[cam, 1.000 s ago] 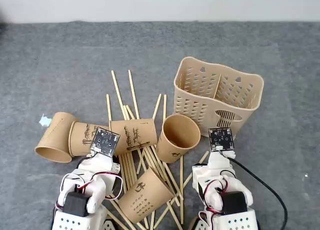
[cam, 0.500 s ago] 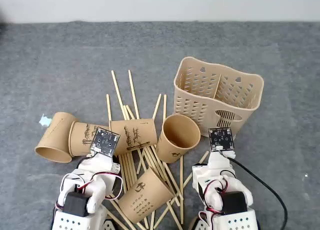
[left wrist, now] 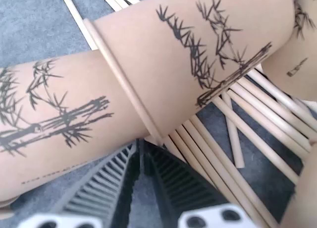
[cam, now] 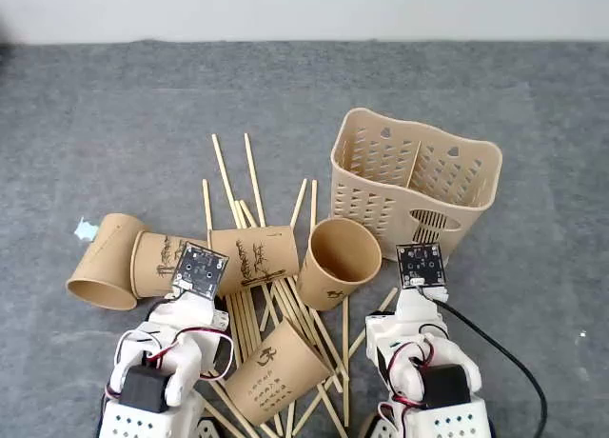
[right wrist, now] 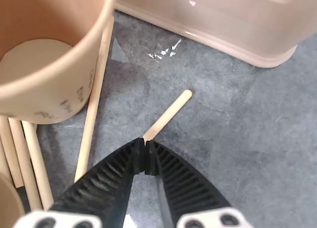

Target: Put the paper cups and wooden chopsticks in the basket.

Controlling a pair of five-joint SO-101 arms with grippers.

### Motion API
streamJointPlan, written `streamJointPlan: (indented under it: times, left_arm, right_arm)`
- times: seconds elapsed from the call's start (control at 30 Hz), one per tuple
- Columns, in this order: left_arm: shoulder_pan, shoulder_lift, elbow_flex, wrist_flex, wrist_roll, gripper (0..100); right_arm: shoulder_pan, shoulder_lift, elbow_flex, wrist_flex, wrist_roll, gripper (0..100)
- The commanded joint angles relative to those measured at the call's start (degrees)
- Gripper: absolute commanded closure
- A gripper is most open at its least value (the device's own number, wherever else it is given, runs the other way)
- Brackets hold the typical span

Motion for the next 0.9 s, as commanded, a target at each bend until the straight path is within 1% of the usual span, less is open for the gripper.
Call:
streamJointPlan:
  times: [0.0,0.63,0.73,0.8,0.87]
  left_arm:
    - [0.2,-1.0,-0.8,0.2,0.0,99]
    - [0.2,-1.0,-0.8,0.2,0.0,99]
    - [0.2,-1.0,-0.8,0.2,0.0,99]
    - [0.2,-1.0,-0.8,0.2,0.0,99]
    - [0.2,-1.0,-0.8,0.2,0.0,99]
  right_arm:
    - [0.3,-0.7,0.9,0.5,0.1,99.0]
    - [0.1,-0.8,0.6,0.5,0.2,98.7]
    - [0.6,-0.8,-3.4,0.5,0.4,98.7]
    - [0.6,-0.8,-7.5,0.2,3.7,98.7]
    - [0.3,-0.8,-10.8,-0.1,11.6,98.7]
